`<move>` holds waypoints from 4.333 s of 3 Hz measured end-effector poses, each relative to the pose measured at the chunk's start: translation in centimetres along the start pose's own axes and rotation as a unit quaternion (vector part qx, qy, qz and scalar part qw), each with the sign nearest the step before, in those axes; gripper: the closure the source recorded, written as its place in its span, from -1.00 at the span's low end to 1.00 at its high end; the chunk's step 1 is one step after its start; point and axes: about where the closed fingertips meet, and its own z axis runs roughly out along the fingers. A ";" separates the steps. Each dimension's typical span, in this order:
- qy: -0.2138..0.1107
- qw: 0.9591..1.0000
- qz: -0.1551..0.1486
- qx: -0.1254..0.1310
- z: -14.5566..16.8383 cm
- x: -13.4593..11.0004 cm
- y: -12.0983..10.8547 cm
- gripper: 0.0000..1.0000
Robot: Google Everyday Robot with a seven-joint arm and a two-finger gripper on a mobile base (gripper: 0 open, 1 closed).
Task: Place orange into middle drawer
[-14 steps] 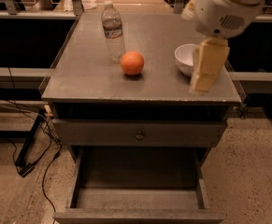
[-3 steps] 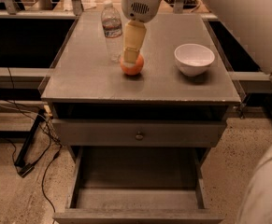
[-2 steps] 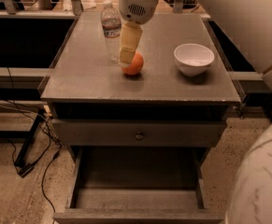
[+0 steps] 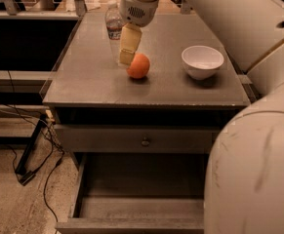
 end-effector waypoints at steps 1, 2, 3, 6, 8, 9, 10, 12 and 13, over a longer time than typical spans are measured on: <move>0.001 1.000 0.002 -0.002 0.2 0.0 -0.1 -1.00; -0.009 1.000 0.007 -0.008 1.1 -0.2 -0.8 -1.00; -0.008 1.000 0.022 -0.012 2.4 0.1 -1.8 -1.00; 0.021 0.992 0.118 -0.030 5.9 7.6 -3.2 -1.00; 0.009 0.995 0.098 -0.023 5.5 6.7 -2.6 -1.00; 0.031 0.996 0.079 -0.006 6.6 5.6 -1.6 -1.00; 0.031 0.996 0.078 -0.007 6.7 5.6 -1.6 -1.00; 0.029 0.998 0.051 -0.016 7.7 4.0 -0.8 -1.00; 0.036 0.998 0.041 -0.027 9.7 2.8 -0.9 -1.00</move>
Offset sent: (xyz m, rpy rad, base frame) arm 0.0171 0.0002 -0.0125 0.0407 0.0443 -0.0085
